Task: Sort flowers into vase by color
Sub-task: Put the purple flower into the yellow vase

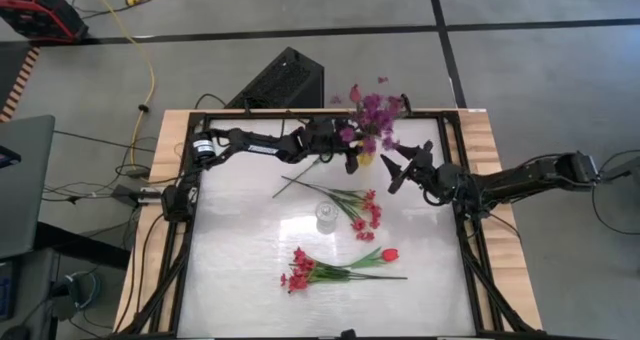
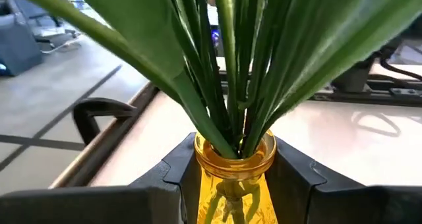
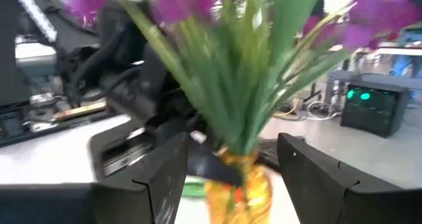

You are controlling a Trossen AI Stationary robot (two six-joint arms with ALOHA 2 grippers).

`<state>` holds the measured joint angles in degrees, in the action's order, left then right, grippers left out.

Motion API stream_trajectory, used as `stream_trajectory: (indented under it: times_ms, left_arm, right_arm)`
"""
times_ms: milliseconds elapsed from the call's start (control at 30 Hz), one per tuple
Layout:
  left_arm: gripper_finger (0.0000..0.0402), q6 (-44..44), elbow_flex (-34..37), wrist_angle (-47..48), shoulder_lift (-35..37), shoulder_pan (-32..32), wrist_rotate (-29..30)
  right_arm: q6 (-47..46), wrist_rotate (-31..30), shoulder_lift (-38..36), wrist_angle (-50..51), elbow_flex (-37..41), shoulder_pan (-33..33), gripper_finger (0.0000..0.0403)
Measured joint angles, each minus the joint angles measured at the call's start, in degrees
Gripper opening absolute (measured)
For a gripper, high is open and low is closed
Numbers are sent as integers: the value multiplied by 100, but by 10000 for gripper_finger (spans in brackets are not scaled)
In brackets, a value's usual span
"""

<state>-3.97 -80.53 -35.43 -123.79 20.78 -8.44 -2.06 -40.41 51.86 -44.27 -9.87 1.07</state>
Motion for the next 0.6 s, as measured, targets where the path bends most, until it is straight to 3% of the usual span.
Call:
stream_trajectory:
  times_ms: [133,367,500,600]
  left_arm:
    - [116,60,-7,-37,3,11,303]
    - [116,-112,4,143,-14,-37,247]
    - [118,251,-1,102,-179,-57,279]
    - [168,342,0,18,-297,-61,281]
  right_arm:
    - [-12,10,-2,10,0,-74,259]
    - [-81,10,-2,-34,0,-68,259]
    - [-142,9,-2,-50,-2,-87,259]
    - [-245,10,-2,13,-2,-110,259]
